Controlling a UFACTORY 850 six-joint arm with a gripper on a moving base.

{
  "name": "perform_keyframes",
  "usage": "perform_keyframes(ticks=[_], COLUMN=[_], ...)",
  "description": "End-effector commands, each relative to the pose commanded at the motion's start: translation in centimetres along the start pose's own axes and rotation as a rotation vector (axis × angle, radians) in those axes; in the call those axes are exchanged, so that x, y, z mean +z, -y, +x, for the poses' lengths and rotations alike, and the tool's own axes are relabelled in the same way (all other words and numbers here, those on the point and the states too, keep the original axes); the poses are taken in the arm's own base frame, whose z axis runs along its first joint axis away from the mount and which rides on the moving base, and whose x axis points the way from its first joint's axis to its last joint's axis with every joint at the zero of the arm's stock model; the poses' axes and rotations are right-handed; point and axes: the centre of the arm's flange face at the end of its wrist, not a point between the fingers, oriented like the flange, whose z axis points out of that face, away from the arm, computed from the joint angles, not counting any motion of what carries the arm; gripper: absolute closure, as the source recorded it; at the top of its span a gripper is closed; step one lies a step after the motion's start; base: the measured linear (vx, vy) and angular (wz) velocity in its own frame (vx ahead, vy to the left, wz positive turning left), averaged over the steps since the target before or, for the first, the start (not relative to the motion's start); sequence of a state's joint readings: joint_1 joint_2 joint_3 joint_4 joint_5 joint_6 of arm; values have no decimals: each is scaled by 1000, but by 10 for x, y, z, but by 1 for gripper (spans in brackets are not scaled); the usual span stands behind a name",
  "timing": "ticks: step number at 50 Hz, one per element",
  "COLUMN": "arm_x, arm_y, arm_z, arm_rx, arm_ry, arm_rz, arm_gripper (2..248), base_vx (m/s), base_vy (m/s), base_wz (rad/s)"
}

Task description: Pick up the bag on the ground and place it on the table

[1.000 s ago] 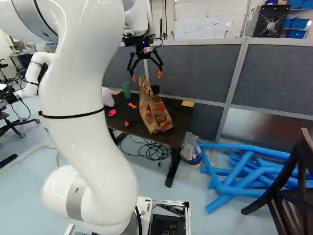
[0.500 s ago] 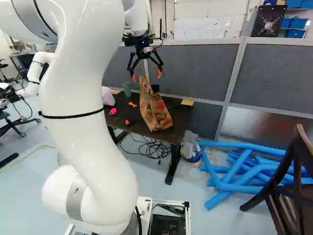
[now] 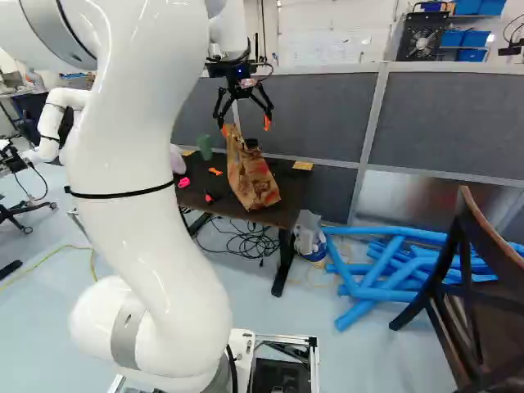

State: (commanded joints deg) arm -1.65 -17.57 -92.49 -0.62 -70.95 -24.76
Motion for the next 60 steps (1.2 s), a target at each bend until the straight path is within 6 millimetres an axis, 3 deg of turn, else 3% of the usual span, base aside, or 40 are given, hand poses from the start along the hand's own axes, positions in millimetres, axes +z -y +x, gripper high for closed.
perform_keyframes(ticks=[60], arm_x=[0], arm_y=[0], arm_z=[0], arm_rx=[0], arm_ry=[0], arm_rz=[0], arm_gripper=[3], base_vx=[-128], base_vy=[-4], base_wz=[-3])
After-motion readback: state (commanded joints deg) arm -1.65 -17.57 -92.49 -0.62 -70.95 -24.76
